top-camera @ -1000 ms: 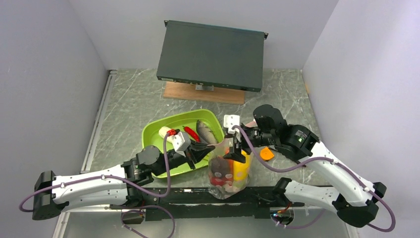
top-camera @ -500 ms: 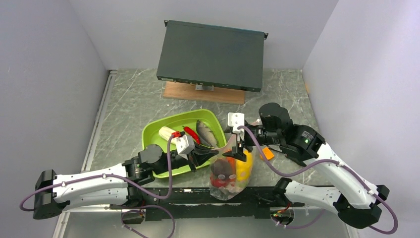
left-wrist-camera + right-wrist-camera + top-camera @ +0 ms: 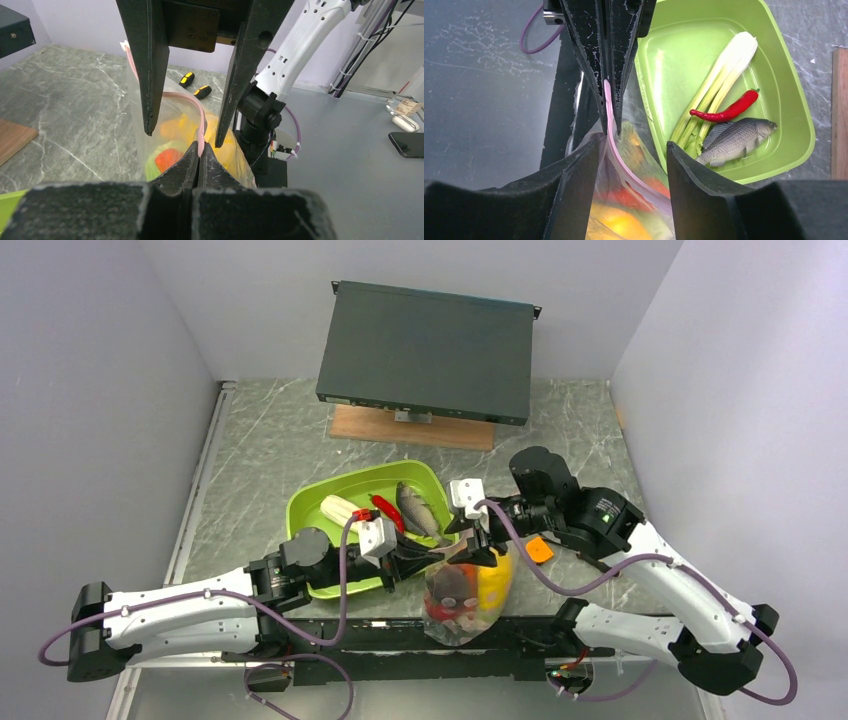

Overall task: Place the food in the zip-top bag and seal the zipper
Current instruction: Place the zipper food storage bag at the center of the board.

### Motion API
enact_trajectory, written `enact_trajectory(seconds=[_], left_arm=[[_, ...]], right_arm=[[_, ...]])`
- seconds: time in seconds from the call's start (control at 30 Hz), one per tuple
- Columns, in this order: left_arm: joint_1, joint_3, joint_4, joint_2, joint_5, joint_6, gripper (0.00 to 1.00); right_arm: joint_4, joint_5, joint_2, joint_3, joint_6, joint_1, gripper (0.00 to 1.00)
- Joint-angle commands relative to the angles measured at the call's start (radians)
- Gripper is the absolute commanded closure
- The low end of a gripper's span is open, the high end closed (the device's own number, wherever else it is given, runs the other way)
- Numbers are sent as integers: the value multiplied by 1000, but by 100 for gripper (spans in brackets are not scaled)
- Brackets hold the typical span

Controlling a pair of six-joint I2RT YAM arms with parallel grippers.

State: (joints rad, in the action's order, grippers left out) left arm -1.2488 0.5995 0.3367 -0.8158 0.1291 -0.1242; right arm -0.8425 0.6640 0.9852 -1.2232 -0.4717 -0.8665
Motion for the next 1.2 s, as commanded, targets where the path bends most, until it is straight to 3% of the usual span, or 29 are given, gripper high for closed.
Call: enact_trajectory(seconds=[0.0, 0.3, 0.57, 0.6, 0.73, 0.8, 0.93, 1.17], left_arm=[[3, 49, 10, 1, 53, 12, 100], [3, 71, -37, 4, 43, 11, 100], [3, 118, -103, -15, -4, -11, 100], [3, 125, -121, -17, -32, -21, 96], [3, 157, -186, 3, -125, -60, 52], [3, 161, -219, 25, -203, -80, 38], [3, 169, -290, 96, -353, -139, 27], [3, 147, -364, 223, -449, -212, 25]], right_arm=[[-16, 33, -33, 6, -12, 0, 49], [-26, 21, -55, 44, 10, 1, 70], [13, -71, -80, 60, 61, 0, 100], [19, -102, -83, 61, 77, 0, 100], [33, -275, -102, 64, 143, 1, 100], [48, -414, -119, 75, 180, 0, 100], [85, -782, -149, 141, 232, 1, 100], [176, -1173, -179, 247, 293, 36, 100]])
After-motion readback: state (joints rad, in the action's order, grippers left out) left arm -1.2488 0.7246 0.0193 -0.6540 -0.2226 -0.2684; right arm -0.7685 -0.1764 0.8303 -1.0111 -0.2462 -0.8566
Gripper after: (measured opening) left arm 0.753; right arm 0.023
